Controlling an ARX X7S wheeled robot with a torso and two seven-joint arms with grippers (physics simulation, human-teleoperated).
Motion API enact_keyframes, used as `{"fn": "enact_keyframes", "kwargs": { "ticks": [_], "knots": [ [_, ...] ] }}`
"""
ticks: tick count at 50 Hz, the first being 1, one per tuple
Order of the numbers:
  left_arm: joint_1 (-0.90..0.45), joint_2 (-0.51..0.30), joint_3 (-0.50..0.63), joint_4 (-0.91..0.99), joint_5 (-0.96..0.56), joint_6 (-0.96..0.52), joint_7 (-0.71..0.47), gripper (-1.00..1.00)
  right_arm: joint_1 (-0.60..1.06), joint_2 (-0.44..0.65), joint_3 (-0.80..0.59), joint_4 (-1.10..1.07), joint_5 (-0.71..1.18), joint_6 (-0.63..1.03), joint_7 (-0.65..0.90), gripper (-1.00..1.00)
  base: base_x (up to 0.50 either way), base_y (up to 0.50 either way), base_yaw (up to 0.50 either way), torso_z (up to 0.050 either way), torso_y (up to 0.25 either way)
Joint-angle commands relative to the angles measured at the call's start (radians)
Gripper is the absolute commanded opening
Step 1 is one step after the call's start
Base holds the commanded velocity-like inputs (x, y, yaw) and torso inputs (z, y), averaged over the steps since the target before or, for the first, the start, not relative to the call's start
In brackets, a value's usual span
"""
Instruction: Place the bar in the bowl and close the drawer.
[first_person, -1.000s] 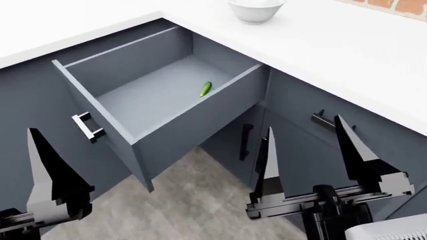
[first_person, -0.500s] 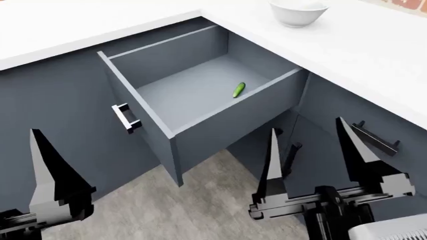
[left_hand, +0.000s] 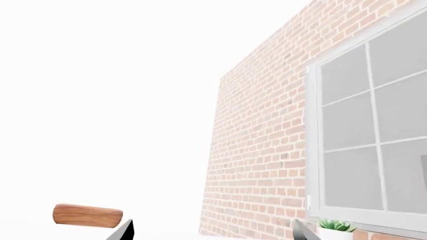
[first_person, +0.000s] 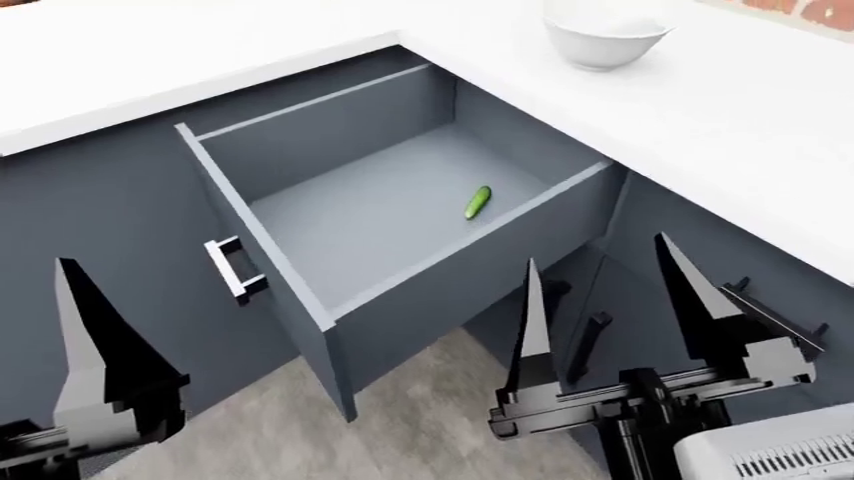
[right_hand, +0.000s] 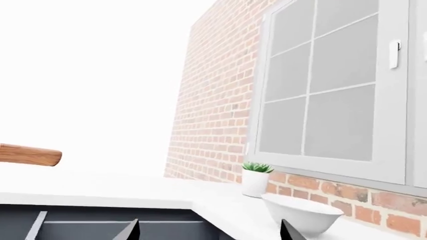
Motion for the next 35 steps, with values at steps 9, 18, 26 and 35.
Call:
{"fn": "enact_keyframes", "kwargs": {
  "ticks": [9, 18, 26, 35],
  "knots": [
    [0.025, -0.006, -0.007, 0.02, 0.0, 0.012, -0.012, 1.0, -0.012, 0.011, -0.013, -0.015, -0.01, -0.014, -0.002, 1.0, 0.27, 0.3, 0.0, 0.0, 0.0],
    [0.026, -0.009, -0.007, 0.027, 0.0, 0.011, -0.017, 1.0, -0.026, 0.015, -0.009, -0.004, -0.011, -0.051, 0.0, 1.0, 0.11, 0.14, 0.0, 0.0, 0.0],
    [0.038, -0.012, -0.016, 0.031, -0.003, 0.02, -0.023, 1.0, -0.018, 0.017, -0.016, -0.003, 0.014, -0.041, -0.014, 1.0, 0.07, -0.06, 0.0, 0.0, 0.0],
    [0.04, -0.014, -0.018, 0.03, -0.006, 0.024, -0.026, 1.0, -0.015, 0.019, -0.023, -0.009, 0.011, -0.038, -0.016, 1.0, 0.27, -0.21, 0.0, 0.0, 0.0]
  ]
}}
